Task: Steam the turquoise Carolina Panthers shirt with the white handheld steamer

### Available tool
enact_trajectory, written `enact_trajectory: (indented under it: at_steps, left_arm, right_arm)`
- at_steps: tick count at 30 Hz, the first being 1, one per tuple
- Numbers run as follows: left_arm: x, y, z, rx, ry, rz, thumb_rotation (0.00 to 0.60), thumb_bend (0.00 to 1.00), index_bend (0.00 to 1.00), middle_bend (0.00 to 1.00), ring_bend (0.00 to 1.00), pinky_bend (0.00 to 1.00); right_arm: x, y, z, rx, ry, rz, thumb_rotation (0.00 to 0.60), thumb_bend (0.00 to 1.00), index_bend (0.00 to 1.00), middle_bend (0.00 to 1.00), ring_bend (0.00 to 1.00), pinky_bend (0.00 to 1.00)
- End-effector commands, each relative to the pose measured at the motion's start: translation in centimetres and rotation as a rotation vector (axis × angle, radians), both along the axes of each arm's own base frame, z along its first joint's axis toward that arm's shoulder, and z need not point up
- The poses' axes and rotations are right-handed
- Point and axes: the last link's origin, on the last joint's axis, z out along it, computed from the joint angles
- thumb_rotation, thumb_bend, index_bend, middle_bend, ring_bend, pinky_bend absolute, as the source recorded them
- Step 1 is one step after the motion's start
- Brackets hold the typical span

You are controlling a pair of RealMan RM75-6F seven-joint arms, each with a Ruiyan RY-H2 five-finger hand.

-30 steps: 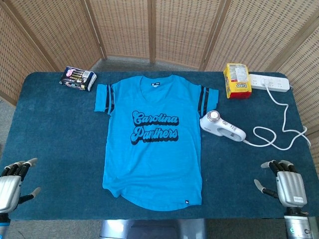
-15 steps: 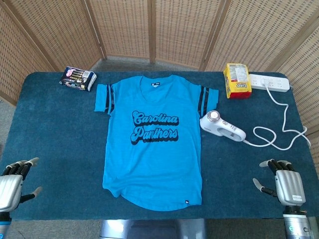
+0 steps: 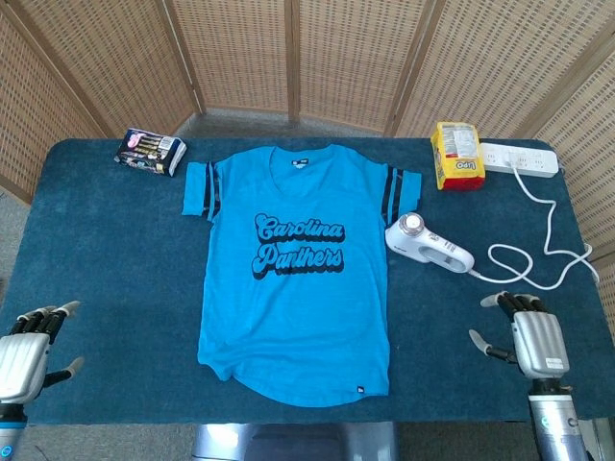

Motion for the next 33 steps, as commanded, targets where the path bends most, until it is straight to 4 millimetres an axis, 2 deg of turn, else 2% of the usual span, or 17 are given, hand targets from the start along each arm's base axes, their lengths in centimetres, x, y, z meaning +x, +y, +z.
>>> enact_trajectory:
  at_steps: [1,5,14,25,33]
  left_arm:
    - [0.2,0.1,-0.2,-0.008,-0.001,-0.004,0.509,0.18,0.18,0.32,0.22,0.21]
    - [0.2,0.2,-0.4,-0.017,0.000,-0.001,0.510,0.18,0.18,0.32,0.22,0.21]
    - [0.2,0.6,-0.7,-0.030,0.006,0.001,0.509,0.18,0.18,0.32,0.22,0.21]
    - [0.0,0.5,-0.7,-0.028,0.006,0.013,0.513,0.18,0.18,0.32,0.22,0.21]
    - [0.0,0.6,-0.6,-0.025,0.003,0.011,0.512,0.18,0.18,0.32,0.22,0.21]
  right_arm:
    - [1.4,-2.5,-0.7,-0.018,-0.018,0.019,0.474,0.29,0.36,0.40,0.35,0.29]
    - [2.8,-5.1,-2.0,-0.037,-0.010,0.033,0.471,0.26,0.31,0.38,0.33,0.30]
    - [4.0,-9.2,-4.5,-0.028,0.032,0.005,0.468,0.23,0.21,0.32,0.31,0.31]
    - [3.9,-12.8,-6.0,-0.077,0.132,-0.062,0.470,0.23,0.18,0.30,0.30,0.32]
    - [3.2,-13.8,-6.9,-0.075,0.156,-0.103,0.471,0.23,0.18,0.30,0.29,0.31]
